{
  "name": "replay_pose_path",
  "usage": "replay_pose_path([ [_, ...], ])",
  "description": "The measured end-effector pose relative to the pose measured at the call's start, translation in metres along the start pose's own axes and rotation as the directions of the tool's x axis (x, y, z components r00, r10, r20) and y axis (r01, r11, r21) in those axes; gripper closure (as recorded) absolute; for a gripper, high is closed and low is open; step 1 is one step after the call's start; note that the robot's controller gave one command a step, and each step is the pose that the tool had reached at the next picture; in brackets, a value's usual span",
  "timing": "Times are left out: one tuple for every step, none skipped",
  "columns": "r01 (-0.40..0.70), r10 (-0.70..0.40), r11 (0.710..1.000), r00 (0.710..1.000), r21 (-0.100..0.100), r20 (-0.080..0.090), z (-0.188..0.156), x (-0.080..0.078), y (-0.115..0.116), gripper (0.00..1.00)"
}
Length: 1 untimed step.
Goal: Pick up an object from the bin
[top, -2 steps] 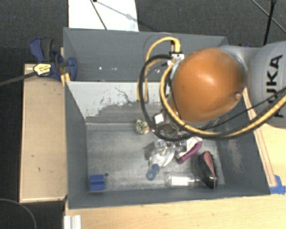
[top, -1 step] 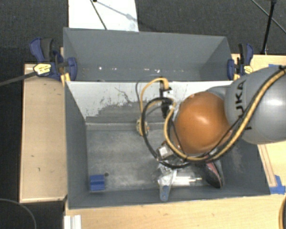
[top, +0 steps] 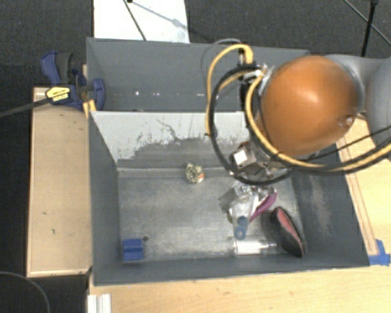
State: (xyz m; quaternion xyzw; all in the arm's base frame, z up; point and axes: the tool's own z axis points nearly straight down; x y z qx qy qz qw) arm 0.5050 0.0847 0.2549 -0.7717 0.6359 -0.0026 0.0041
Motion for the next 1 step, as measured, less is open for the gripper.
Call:
replay_pose_path([
  [0.538, -0.538, 0.843, 0.843, -0.011, 0.007, 0.0509, -0.0020, 0.0280, 1.00],
])
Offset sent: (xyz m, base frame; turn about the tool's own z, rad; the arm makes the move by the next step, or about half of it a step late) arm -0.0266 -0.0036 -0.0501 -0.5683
